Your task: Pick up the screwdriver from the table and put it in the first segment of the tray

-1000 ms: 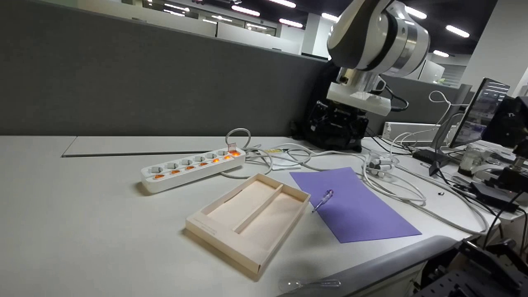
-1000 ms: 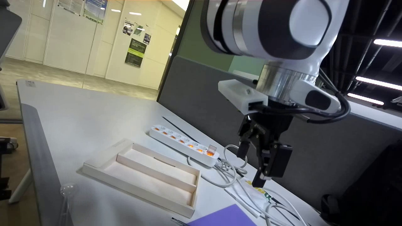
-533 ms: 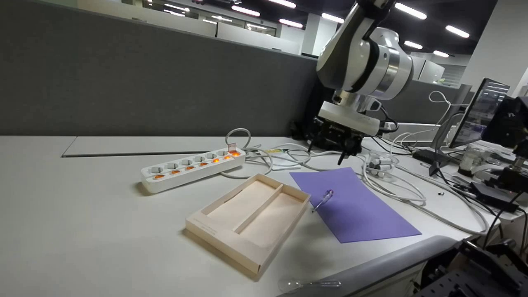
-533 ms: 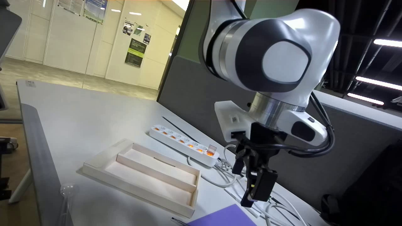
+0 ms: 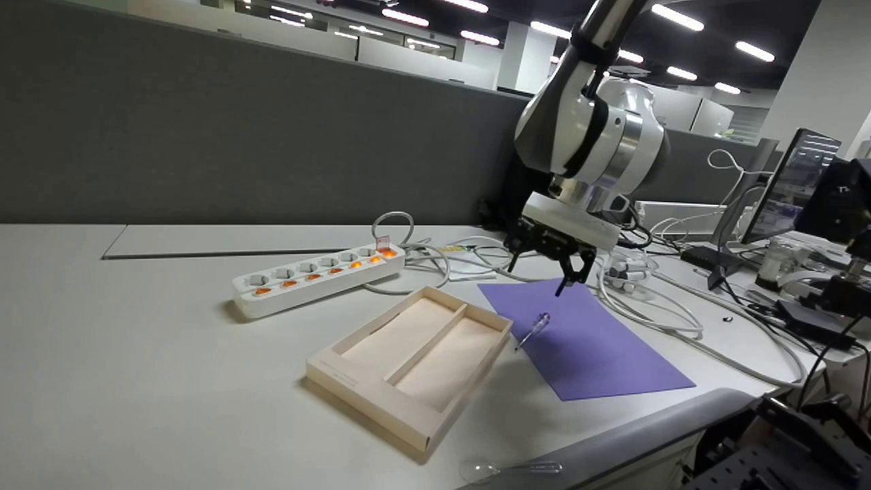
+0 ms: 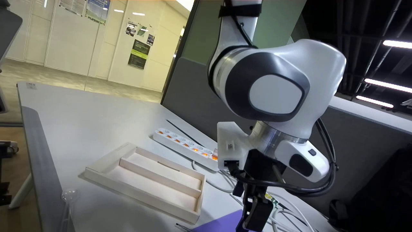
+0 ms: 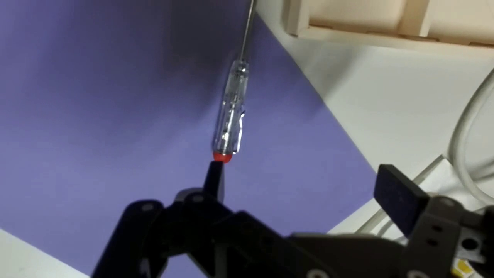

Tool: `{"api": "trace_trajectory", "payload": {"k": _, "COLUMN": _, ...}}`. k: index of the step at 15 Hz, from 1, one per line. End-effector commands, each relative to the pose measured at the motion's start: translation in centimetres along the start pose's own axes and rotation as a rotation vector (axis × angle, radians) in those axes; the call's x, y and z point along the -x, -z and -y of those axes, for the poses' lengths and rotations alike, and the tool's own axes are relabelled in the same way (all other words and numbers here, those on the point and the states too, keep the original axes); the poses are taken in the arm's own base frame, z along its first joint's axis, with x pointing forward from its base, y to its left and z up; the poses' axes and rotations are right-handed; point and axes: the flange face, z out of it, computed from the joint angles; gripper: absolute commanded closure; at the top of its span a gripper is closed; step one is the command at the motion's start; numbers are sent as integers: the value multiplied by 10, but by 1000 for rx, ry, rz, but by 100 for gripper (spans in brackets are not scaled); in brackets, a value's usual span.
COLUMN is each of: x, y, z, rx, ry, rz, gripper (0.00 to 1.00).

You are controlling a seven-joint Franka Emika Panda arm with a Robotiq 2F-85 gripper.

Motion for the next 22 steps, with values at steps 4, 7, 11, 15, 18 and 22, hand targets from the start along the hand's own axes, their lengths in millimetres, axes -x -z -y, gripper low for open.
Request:
{"api": "trace_trajectory", "payload": {"k": 4, "x": 0, "y": -15, "z": -22, "rx": 40, "ry": -37, "rz": 73, "gripper": 0}}
{"api": "trace_trajectory", "payload": {"k": 7, "x": -1, "y": -16, "z": -27, "rx": 51, "ry": -41, "rz": 91, "gripper": 0}}
{"api": "trace_trajectory", "payload": {"k": 11, "x": -4, "y": -24, "z": -31, "rx": 58, "ry": -44, "rz": 69, "gripper": 0}}
{"api": "trace_trajectory", "payload": {"k": 15, "x": -6, "y": -34, "z": -34, "rx": 60, "ry": -19, "rz": 42, "gripper": 0}}
{"api": "trace_trajectory", "payload": {"k": 18, "x": -5, "y": -41, "z": -37, "rx": 67, "ry": -6, "rz": 30, "gripper": 0}}
{"api": "trace_trajectory", "payload": {"k": 22, "x": -2, "y": -48, "z": -36, "rx": 63, "ry": 5, "rz": 10, "gripper": 40}}
